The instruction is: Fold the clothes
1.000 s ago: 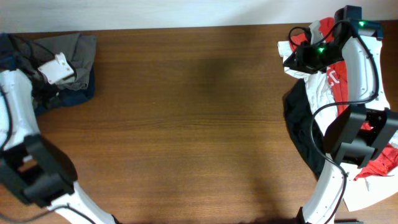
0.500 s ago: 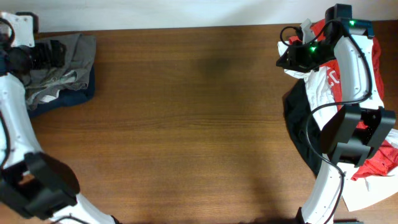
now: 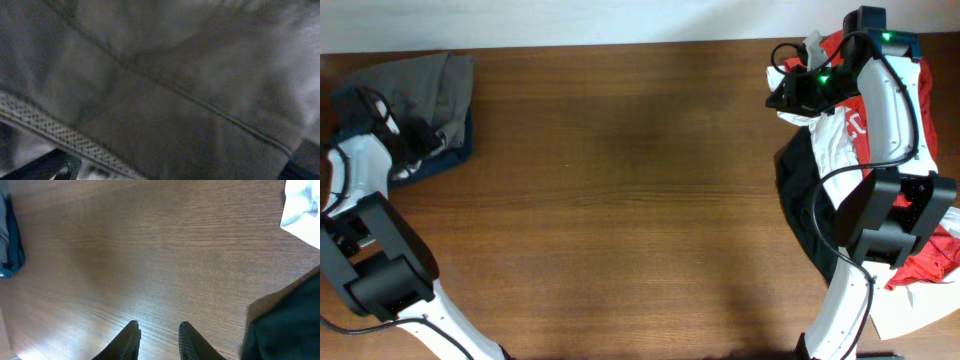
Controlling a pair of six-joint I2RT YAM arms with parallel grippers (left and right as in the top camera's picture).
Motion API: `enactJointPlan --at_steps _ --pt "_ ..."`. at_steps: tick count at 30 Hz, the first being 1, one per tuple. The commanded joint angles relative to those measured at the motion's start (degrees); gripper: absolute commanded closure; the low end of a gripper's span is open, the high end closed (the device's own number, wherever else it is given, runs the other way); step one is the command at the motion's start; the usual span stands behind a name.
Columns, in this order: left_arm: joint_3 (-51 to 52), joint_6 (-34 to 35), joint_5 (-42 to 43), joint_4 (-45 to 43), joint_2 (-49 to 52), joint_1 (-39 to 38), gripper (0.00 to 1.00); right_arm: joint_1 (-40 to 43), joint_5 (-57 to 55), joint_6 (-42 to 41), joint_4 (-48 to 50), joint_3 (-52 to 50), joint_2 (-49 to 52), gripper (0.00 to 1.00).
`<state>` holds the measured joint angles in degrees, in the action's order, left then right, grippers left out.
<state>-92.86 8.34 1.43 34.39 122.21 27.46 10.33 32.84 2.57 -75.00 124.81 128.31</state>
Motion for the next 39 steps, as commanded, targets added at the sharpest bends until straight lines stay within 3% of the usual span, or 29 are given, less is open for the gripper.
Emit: enactJointPlan --at_steps 1,9,16,21,24,27,30,33,36,39 --pt "6.27 1.49 -1.42 -2.84 0.7 2.03 0.01 -0.31 -0.52 0.0 -0.04 -0.04 -1.2 0.69" --pt "6.88 1.22 -1.25 -2.23 -4.76 1.16 0.01 -0.31 -0.52 0.0 -0.74 -0.04 -1.2 0.69" --pt "6.88 1.03 -1.22 -1.46 -21.0 -0.79 0.01 -0.31 -0.52 0.0 -0.85 -0.04 -1.2 0.69" --pt "6.88 -0.5 -1.53 -3.61 -26.62 -2.56 0.01 -0.31 -0.5 0.0 -0.85 -0.04 -1.2 0.69" --pt "6.91 -1.88 -4.07 -8.44 -25.18 -2.32 0.01 -0.31 -0.52 0.0 -0.9 -0.04 -1.2 0.69" --pt "6.91 -7.45 -5.33 -16.22 -21.53 -1.09 0.01 -0.31 -0.55 0.04 -1.03 -0.04 -1.2 0.69" --pt "6.91 -18.73 -3.13 -29.42 -14.99 0.24 0.01 -0.31 -0.55 0.22 -1.07 -0.04 -1.2 0.69" --pt "6.91 -25.07 2.64 -38.58 -9.7 0.35 0.01 -0.31 -0.55 0.22 -1.09 -0.04 -1.2 0.69" --pt "6.91 -25.07 8.09 -50.31 -2.49 0.11 0.01 -0.31 -0.52 0.2 -1.09 -0.04 -1.2 0.69" --pt "6.91 -24.2 8.24 -58.99 3.65 -0.98 0.01 -0.31 -0.52 0.2 -1.09 -0.04 -1.2 0.69"
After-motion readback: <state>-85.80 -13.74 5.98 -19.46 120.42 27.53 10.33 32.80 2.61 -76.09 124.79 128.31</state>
